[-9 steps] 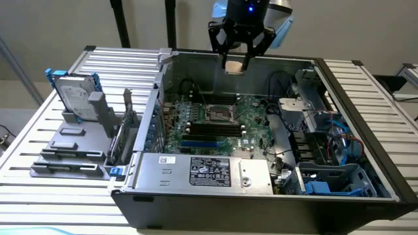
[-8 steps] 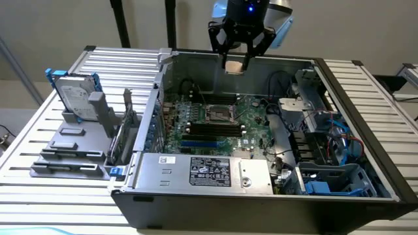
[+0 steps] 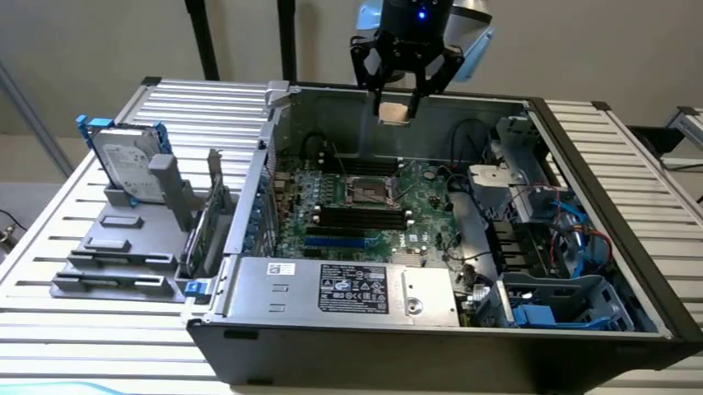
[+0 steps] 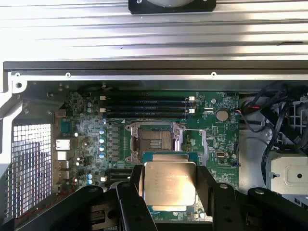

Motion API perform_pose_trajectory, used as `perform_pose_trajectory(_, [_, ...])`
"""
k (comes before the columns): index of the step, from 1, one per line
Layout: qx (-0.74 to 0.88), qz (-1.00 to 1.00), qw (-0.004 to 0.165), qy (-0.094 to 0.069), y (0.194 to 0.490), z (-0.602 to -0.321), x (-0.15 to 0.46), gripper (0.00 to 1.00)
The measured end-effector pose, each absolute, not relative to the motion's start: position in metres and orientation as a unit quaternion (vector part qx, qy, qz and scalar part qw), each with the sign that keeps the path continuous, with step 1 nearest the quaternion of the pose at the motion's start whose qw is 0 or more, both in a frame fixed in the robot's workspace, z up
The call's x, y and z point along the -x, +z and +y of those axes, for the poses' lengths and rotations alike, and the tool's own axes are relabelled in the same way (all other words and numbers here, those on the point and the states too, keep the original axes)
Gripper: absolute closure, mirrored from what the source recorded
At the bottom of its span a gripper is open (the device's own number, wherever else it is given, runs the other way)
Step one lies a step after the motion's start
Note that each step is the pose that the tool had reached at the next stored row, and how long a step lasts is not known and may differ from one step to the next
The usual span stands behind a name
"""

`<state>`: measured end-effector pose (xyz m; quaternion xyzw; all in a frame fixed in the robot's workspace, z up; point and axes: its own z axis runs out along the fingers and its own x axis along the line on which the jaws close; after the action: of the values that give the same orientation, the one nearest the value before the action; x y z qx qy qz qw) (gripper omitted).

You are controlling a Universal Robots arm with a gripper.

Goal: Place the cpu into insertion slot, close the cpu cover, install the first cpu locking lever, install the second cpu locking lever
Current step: 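Place the cpu into insertion slot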

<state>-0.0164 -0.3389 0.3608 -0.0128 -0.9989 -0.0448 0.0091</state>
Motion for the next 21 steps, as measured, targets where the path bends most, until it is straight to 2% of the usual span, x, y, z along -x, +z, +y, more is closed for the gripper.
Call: perform_pose_trajectory(21, [0.138,-0.989,0.003,-0.046,0.3608,-0.3389,0.0175,0.46])
